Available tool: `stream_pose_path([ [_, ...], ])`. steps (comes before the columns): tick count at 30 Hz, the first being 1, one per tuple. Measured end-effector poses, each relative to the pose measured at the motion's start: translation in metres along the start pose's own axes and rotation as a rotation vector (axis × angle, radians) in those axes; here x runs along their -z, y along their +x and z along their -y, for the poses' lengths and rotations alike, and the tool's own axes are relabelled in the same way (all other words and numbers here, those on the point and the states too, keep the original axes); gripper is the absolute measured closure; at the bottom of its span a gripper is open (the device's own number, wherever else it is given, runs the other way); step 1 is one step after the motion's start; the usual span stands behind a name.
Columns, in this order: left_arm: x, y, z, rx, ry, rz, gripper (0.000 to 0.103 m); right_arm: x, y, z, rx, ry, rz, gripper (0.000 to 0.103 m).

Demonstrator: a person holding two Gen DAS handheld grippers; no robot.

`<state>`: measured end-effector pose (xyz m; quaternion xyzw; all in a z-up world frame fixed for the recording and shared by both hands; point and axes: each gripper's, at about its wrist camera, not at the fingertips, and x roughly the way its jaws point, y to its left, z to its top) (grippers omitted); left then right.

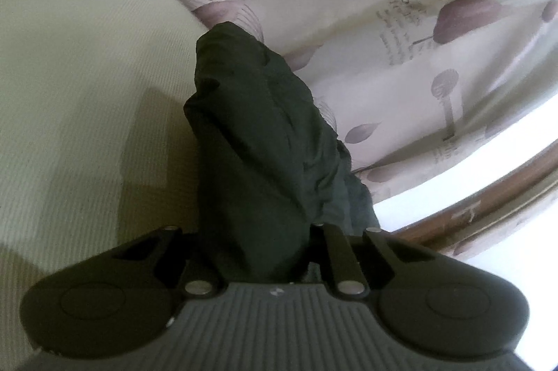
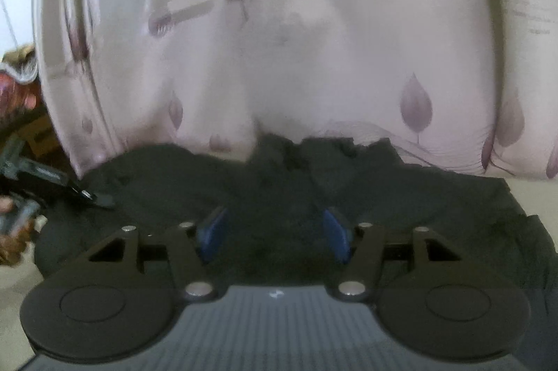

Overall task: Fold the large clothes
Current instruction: 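Grasp the jacket side with the left gripper and fold it lengthwise while the right gripper holds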

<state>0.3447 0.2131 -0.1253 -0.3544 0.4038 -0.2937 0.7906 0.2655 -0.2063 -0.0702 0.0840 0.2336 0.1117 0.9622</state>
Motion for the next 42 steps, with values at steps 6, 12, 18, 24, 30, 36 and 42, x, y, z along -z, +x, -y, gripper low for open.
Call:
stream_pose_path([
  [6, 0.024, -0.029, -0.017, -0.011, -0.056, -0.007, 0.087, 0.000, -0.015, 0.061, 0.229, 0.060, 0.045, 0.043],
  [12, 0.018, -0.025, -0.013, -0.029, -0.044, -0.014, 0.087, 0.019, -0.047, 0.166, 0.325, 0.355, -0.055, 0.030],
  [18, 0.017, -0.019, -0.017, -0.036, -0.044, -0.016, 0.087, 0.057, -0.057, 0.191, 0.325, 0.391, -0.200, 0.023],
  [24, 0.018, -0.018, -0.015, -0.048, -0.037, -0.011, 0.087, 0.083, -0.048, 0.196, 0.232, 0.533, -0.198, 0.026],
  [30, 0.025, -0.039, -0.024, -0.033, -0.059, 0.006, 0.088, 0.094, -0.076, 0.158, 0.189, 0.497, -0.242, 0.079],
  [36, 0.046, -0.082, -0.032, -0.029, -0.077, -0.010, 0.088, 0.126, -0.133, 0.125, 0.102, 0.567, -0.266, 0.082],
  [42, 0.069, -0.107, -0.027, -0.044, -0.053, -0.033, 0.088, 0.146, -0.196, 0.090, 0.143, 0.571, -0.253, 0.077],
])
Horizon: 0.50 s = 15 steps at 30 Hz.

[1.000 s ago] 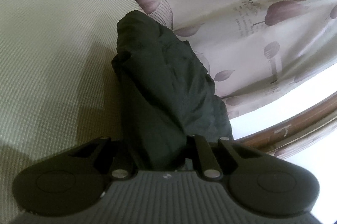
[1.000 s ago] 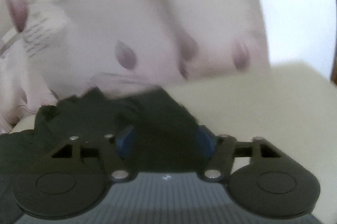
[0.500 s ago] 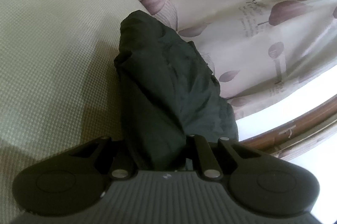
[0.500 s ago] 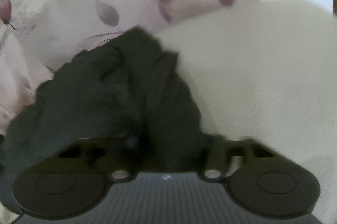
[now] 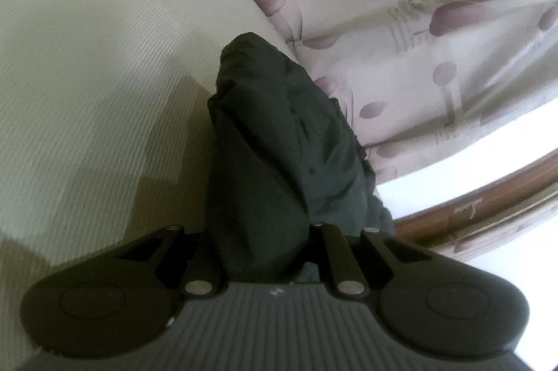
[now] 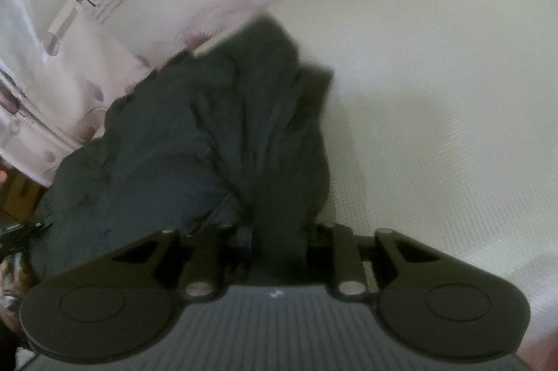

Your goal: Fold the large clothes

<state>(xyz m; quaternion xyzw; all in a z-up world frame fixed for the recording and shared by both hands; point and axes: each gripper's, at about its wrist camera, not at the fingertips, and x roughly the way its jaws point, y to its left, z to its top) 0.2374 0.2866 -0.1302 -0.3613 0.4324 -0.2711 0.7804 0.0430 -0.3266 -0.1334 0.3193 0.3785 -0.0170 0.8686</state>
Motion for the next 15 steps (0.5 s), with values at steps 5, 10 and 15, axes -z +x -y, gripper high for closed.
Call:
stream_pose_path([
  [5, 0.004, -0.003, 0.014, 0.000, 0.015, 0.014, 0.088, -0.018, -0.048, -0.081, 0.032, -0.275, 0.300, 0.076],
  [10, 0.008, -0.011, 0.043, -0.014, 0.071, 0.027, 0.088, -0.004, -0.015, -0.189, -0.170, -0.557, 0.290, 0.076],
  [15, 0.013, -0.017, 0.069, -0.030, 0.062, 0.016, 0.088, 0.000, 0.072, -0.232, -0.272, -0.601, 0.138, 0.078],
])
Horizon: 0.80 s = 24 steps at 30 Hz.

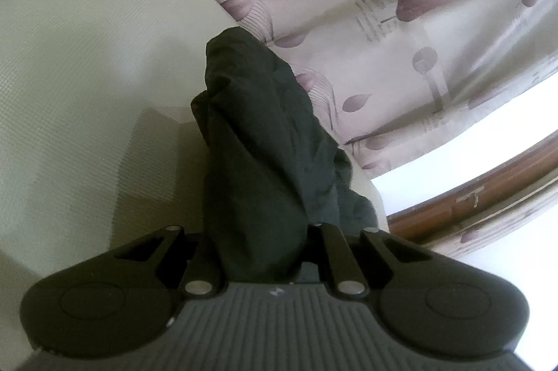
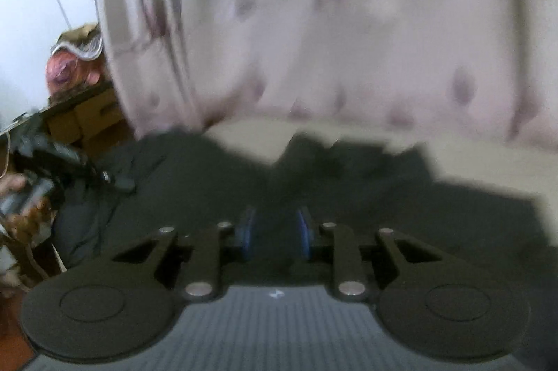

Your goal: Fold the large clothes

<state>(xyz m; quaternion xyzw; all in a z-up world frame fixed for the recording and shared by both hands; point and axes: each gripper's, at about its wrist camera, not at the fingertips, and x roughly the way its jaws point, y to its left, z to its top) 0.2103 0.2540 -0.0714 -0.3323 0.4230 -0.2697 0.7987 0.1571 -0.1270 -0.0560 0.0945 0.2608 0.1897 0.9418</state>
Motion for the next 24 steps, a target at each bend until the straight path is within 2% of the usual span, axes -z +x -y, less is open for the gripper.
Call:
stream_pose_path([
  [2, 0.002, 0.000, 0.019, 0.004, 0.015, -0.009, 0.088, 0.008, 0.039, 0.003, 0.001, 0.017, -0.082, 0.080],
  [4, 0.004, 0.004, 0.043, 0.022, 0.017, -0.029, 0.088, 0.019, 0.066, 0.016, 0.003, 0.109, -0.138, 0.080],
  [8, 0.010, 0.028, 0.107, 0.061, 0.091, -0.100, 0.088, 0.030, 0.075, 0.049, -0.101, 0.362, -0.143, 0.080],
  [11, 0.019, 0.066, 0.159, 0.123, 0.164, -0.167, 0.088, 0.044, 0.079, 0.075, -0.202, 0.554, -0.141, 0.081],
  [14, 0.036, 0.117, 0.200, 0.185, 0.250, -0.234, 0.088, 0.046, 0.080, 0.088, -0.252, 0.620, -0.141, 0.082],
  [15, 0.041, 0.132, 0.207, 0.213, 0.266, -0.245, 0.088, 0.046, 0.076, 0.096, -0.275, 0.659, -0.129, 0.082],
  [16, 0.046, 0.148, 0.212, 0.275, 0.274, -0.252, 0.088, 0.048, 0.068, 0.103, -0.293, 0.705, -0.104, 0.081],
  [18, 0.054, 0.163, 0.215, 0.412, 0.359, -0.207, 0.088, 0.051, 0.046, 0.119, -0.286, 0.768, -0.052, 0.081],
  [19, 0.057, 0.166, 0.212, 0.450, 0.385, -0.182, 0.088, 0.053, 0.031, 0.127, -0.269, 0.767, -0.020, 0.080],
  [23, 0.061, 0.191, 0.185, 0.565, 0.269, -0.186, 0.084, 0.062, -0.026, 0.149, -0.254, 0.750, 0.069, 0.078],
  [24, 0.063, 0.196, 0.181, 0.584, 0.238, -0.195, 0.079, 0.063, -0.035, 0.152, -0.247, 0.749, 0.081, 0.078],
])
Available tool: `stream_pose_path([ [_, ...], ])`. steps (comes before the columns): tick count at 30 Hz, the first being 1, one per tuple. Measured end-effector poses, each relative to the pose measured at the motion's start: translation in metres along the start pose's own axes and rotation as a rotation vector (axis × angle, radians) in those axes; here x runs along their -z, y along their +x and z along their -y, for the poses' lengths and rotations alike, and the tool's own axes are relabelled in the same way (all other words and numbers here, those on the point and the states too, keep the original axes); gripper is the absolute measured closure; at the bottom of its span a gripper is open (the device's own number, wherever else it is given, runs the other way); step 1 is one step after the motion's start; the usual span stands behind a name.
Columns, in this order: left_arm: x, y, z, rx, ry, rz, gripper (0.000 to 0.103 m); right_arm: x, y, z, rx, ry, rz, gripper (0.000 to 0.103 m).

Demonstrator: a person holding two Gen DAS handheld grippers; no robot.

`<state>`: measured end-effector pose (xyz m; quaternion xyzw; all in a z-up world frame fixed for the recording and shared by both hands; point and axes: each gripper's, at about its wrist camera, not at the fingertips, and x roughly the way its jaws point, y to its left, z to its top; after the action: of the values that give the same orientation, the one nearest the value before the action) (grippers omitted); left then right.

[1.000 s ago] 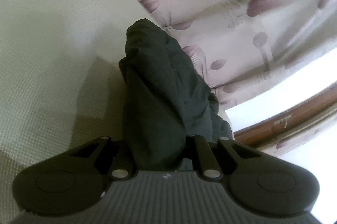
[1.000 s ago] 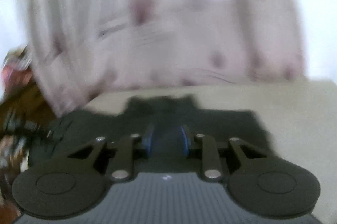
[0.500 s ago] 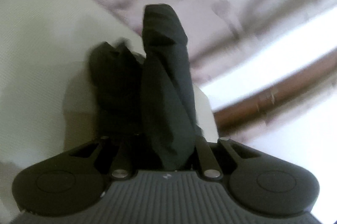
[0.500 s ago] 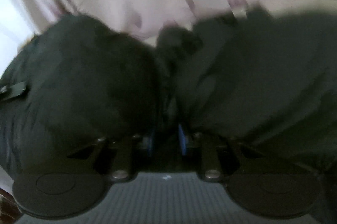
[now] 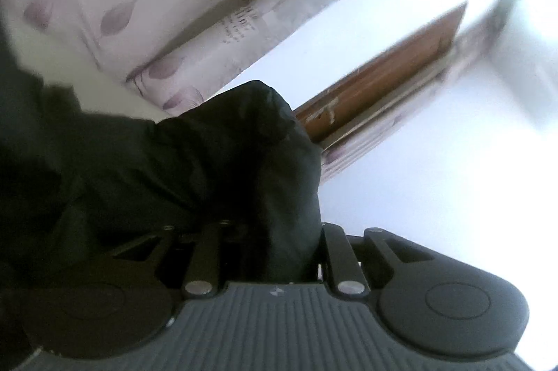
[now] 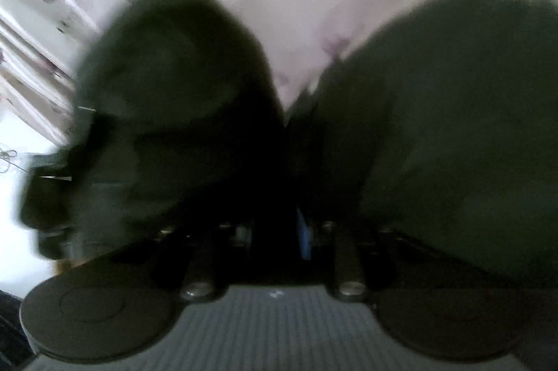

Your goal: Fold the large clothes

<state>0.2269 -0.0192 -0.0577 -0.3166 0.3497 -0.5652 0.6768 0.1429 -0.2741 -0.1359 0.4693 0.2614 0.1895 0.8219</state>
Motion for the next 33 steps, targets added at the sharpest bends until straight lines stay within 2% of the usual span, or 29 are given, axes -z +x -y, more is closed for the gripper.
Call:
stream_pose_path([
  [1, 0.002, 0.004, -0.005, 0.029, -0.019, -0.006, 0.074, -0.001, -0.011, 0.002, 0.003, 0.005, 0.014, 0.076],
  [3, 0.007, 0.014, -0.004, 0.024, -0.019, -0.006, 0.073, -0.005, -0.031, 0.009, -0.046, 0.042, 0.054, 0.074],
  [5, 0.015, 0.023, 0.003, 0.041, -0.030, -0.012, 0.058, -0.006, -0.038, 0.011, -0.086, 0.089, 0.079, 0.056],
  [6, 0.018, 0.023, 0.008, 0.050, -0.032, -0.016, 0.041, -0.007, -0.041, 0.014, -0.105, 0.113, 0.096, 0.044],
  [7, 0.018, 0.023, 0.015, 0.043, -0.005, -0.009, 0.033, -0.008, -0.045, 0.017, -0.132, 0.130, 0.112, 0.041],
  [9, 0.019, 0.026, 0.025, 0.017, 0.071, 0.010, 0.033, -0.008, -0.054, 0.020, -0.209, 0.183, 0.137, 0.041],
  [11, 0.019, 0.026, 0.022, 0.043, 0.058, 0.014, 0.033, -0.012, -0.062, 0.014, -0.252, 0.210, 0.179, 0.034],
  [12, 0.020, 0.024, 0.021, 0.054, 0.053, 0.017, 0.033, -0.019, -0.060, 0.011, -0.243, 0.197, 0.192, 0.029],
  [14, 0.019, 0.030, 0.016, 0.052, 0.056, 0.024, 0.033, -0.030, -0.058, 0.000, -0.146, 0.172, 0.173, 0.028],
  [17, 0.017, 0.039, 0.011, 0.075, 0.037, 0.017, 0.033, -0.046, -0.048, -0.003, -0.085, 0.132, 0.137, 0.028],
  [18, 0.018, 0.041, 0.010, 0.077, 0.039, 0.012, 0.033, -0.049, -0.048, 0.000, -0.060, 0.140, 0.131, 0.029],
  [19, 0.020, 0.041, 0.009, 0.077, 0.041, 0.009, 0.033, -0.051, -0.042, 0.002, -0.044, 0.149, 0.121, 0.037],
  [20, 0.022, 0.043, 0.008, 0.067, 0.044, 0.011, 0.033, -0.054, -0.038, 0.003, -0.039, 0.149, 0.115, 0.049],
  [21, 0.024, 0.045, 0.008, 0.049, 0.054, 0.014, 0.032, -0.056, -0.032, 0.001, -0.021, 0.128, 0.103, 0.067],
  [22, 0.025, 0.045, 0.009, 0.034, 0.061, 0.013, 0.031, -0.057, -0.030, -0.001, 0.013, 0.100, 0.100, 0.074],
  [24, 0.026, 0.042, 0.013, 0.015, 0.043, 0.027, 0.030, -0.053, -0.023, -0.002, 0.081, 0.022, 0.100, 0.082],
  [27, 0.027, 0.007, 0.039, 0.034, 0.095, 0.153, 0.029, -0.046, -0.031, 0.001, 0.139, -0.054, 0.111, 0.088],
  [28, 0.027, -0.011, 0.051, 0.018, 0.133, 0.205, 0.021, -0.046, -0.033, 0.007, 0.154, -0.049, 0.110, 0.089],
  [29, 0.026, -0.028, 0.062, -0.015, 0.165, 0.251, 0.014, -0.046, -0.032, 0.010, 0.162, -0.045, 0.107, 0.090],
  [30, 0.026, -0.049, 0.072, -0.069, 0.192, 0.310, 0.002, -0.046, -0.035, 0.016, 0.172, -0.040, 0.109, 0.090],
  [32, 0.029, -0.089, 0.082, -0.199, 0.268, 0.430, 0.001, -0.044, -0.042, 0.021, 0.171, -0.027, 0.115, 0.090],
  [33, 0.029, -0.106, 0.084, -0.321, 0.320, 0.462, 0.001, -0.044, -0.046, 0.021, 0.167, -0.031, 0.121, 0.091],
])
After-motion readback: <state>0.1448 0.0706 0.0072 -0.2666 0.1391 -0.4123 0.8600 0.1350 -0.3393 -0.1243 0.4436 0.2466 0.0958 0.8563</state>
